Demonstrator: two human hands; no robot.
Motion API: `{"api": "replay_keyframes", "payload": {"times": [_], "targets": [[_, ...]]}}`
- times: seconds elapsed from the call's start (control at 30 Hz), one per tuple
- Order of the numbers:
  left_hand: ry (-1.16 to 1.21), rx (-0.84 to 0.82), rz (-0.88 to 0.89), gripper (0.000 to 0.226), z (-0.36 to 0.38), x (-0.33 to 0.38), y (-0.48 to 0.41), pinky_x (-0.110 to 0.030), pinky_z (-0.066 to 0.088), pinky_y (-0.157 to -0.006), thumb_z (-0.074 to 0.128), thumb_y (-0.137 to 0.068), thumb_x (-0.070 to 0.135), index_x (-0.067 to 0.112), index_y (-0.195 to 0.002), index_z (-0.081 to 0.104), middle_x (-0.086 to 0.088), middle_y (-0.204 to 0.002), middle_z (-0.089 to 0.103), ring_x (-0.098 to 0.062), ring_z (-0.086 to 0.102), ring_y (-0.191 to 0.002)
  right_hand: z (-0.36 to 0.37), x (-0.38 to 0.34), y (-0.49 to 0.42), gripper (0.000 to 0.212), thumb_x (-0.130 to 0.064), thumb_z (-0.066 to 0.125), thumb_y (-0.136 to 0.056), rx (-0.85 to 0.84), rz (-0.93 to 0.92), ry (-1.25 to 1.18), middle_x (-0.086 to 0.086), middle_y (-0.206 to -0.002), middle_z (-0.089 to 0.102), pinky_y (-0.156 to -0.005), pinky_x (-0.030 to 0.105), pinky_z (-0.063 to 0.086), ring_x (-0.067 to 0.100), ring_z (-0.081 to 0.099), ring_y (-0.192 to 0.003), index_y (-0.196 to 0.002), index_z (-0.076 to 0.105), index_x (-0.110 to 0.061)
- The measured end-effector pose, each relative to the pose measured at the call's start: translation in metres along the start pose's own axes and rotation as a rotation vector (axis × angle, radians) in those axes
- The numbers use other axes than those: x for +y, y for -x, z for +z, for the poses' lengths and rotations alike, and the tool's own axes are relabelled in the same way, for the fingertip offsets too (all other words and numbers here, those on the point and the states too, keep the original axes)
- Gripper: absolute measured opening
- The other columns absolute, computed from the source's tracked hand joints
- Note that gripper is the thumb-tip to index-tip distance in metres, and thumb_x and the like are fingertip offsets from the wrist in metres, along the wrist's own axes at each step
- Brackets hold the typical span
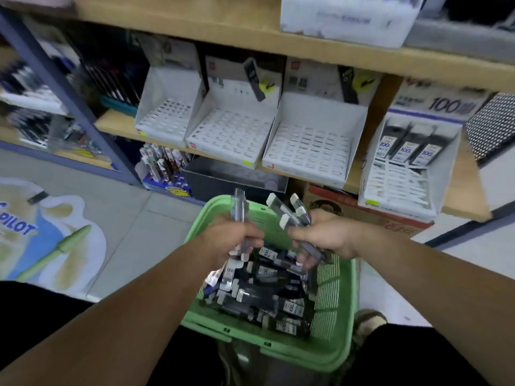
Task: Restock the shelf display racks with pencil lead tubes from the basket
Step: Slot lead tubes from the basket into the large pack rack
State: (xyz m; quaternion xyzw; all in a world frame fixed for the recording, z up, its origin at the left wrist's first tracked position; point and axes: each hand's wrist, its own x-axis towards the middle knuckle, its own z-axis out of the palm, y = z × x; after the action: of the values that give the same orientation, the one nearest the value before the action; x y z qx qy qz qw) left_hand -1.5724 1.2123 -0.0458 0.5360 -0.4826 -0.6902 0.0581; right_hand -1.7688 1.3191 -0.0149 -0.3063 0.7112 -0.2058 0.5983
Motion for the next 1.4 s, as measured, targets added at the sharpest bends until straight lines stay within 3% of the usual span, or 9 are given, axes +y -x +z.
{"api": "replay_keyframes", "payload": {"times": [0.1, 0.2, 0.4, 0.6, 0.73, 0.87, 0.97, 1.3, 1.4], "targets": [[0.178, -0.059, 0.022, 0.022, 0.007, 0.027, 0.025, -0.053, 0.061, -0.085, 0.074, -0.089, 0.000, 0.004, -0.108, 0.065, -0.013, -0.075, 0.065, -0.026, 0.064, -0.062, -0.014, -0.027, 0.034, 0.016, -0.018, 0.061, -0.099, 0.050, -0.053, 0.081, 0.010, -0.060, 0.061, -0.049, 0.029, 0.049, 0.021, 0.057, -0.047, -0.094, 0.056, -0.004], [0.272, -0.042, 0.089, 0.012, 0.025, 0.065, 0.054, -0.042, 0.061, -0.065, 0.077, -0.092, 0.013, 0.010, -0.099, 0.068, -0.008, -0.073, 0.055, -0.018, 0.051, -0.054, -0.028, -0.048, 0.063, 0.012, -0.015, 0.062, -0.094, 0.148, -0.118, -0.005, 0.009, -0.061, 0.055, -0.046, 0.026, 0.039, 0.019, 0.046, -0.045, -0.094, 0.053, -0.007], [0.196, -0.026, 0.227, 0.041, 0.053, 0.131, 0.094, -0.028, 0.047, -0.051, 0.092, -0.074, 0.037, 0.014, -0.092, 0.064, -0.004, -0.062, 0.055, -0.017, 0.049, -0.050, -0.044, -0.064, 0.103, 0.021, -0.015, 0.064, -0.097, 0.183, -0.302, -0.095, 0.015, -0.089, 0.073, -0.046, 0.029, 0.042, 0.019, 0.052, -0.053, -0.114, 0.051, -0.013], [0.190, -0.124, 0.183, 0.104, 0.075, 0.138, 0.085, -0.030, 0.049, -0.053, 0.102, -0.048, 0.051, 0.003, -0.131, 0.063, -0.008, -0.085, 0.067, -0.016, 0.057, -0.059, -0.053, -0.066, 0.120, 0.018, -0.024, 0.062, -0.104, 0.143, -0.482, -0.257, 0.004, -0.075, 0.065, -0.047, 0.029, 0.043, 0.016, 0.053, -0.052, -0.112, 0.055, -0.010], [0.230, -0.247, 0.157, 0.057, 0.093, 0.148, 0.074, -0.030, 0.046, -0.051, 0.094, -0.069, 0.036, 0.005, -0.114, 0.076, -0.008, -0.083, 0.063, -0.014, 0.052, -0.059, -0.072, -0.062, 0.125, 0.028, -0.026, 0.060, -0.103, 0.096, -0.432, -0.351, 0.000, -0.074, 0.066, -0.052, 0.030, 0.049, 0.017, 0.058, -0.059, -0.128, 0.053, -0.014], [0.226, -0.218, 0.157, 0.025, 0.114, 0.154, 0.063, -0.030, 0.045, -0.054, 0.081, -0.085, 0.032, 0.011, -0.098, 0.075, -0.005, -0.078, 0.064, -0.014, 0.052, -0.059, -0.088, -0.051, 0.127, 0.030, -0.033, 0.062, -0.101, 0.091, -0.390, -0.506, 0.012, -0.109, 0.070, -0.072, 0.042, 0.061, 0.024, 0.067, -0.090, -0.127, 0.059, -0.019], [0.275, -0.217, 0.139, 0.018, 0.128, 0.159, 0.054, -0.030, 0.043, -0.052, 0.075, -0.090, 0.029, 0.012, -0.090, 0.072, -0.008, -0.081, 0.065, -0.014, 0.053, -0.060, -0.096, -0.035, 0.124, 0.030, -0.029, 0.067, -0.100, 0.197, -0.306, -0.676, 0.021, -0.123, 0.068, -0.069, 0.043, 0.064, 0.027, 0.067, -0.088, -0.126, 0.064, -0.014], [0.266, -0.050, 0.136, 0.034, 0.161, 0.152, 0.040, -0.039, 0.056, -0.066, 0.067, -0.089, 0.032, 0.004, -0.106, 0.071, -0.014, -0.084, 0.075, -0.026, 0.068, -0.069, -0.096, -0.013, 0.119, 0.014, -0.026, 0.065, -0.101, 0.171, -0.287, -0.511, 0.007, -0.072, 0.058, -0.045, 0.025, 0.032, 0.016, 0.038, -0.050, -0.099, 0.061, -0.012], [0.243, 0.062, 0.124, 0.031, 0.162, 0.153, 0.037, -0.031, 0.054, -0.051, 0.061, -0.094, 0.034, 0.008, -0.107, 0.069, -0.009, -0.079, 0.077, -0.021, 0.070, -0.057, -0.091, -0.018, 0.110, 0.003, -0.017, 0.062, -0.103, 0.221, -0.298, -0.496, 0.004, -0.069, 0.057, -0.046, 0.026, 0.034, 0.015, 0.040, -0.050, -0.103, 0.063, -0.015]]}}
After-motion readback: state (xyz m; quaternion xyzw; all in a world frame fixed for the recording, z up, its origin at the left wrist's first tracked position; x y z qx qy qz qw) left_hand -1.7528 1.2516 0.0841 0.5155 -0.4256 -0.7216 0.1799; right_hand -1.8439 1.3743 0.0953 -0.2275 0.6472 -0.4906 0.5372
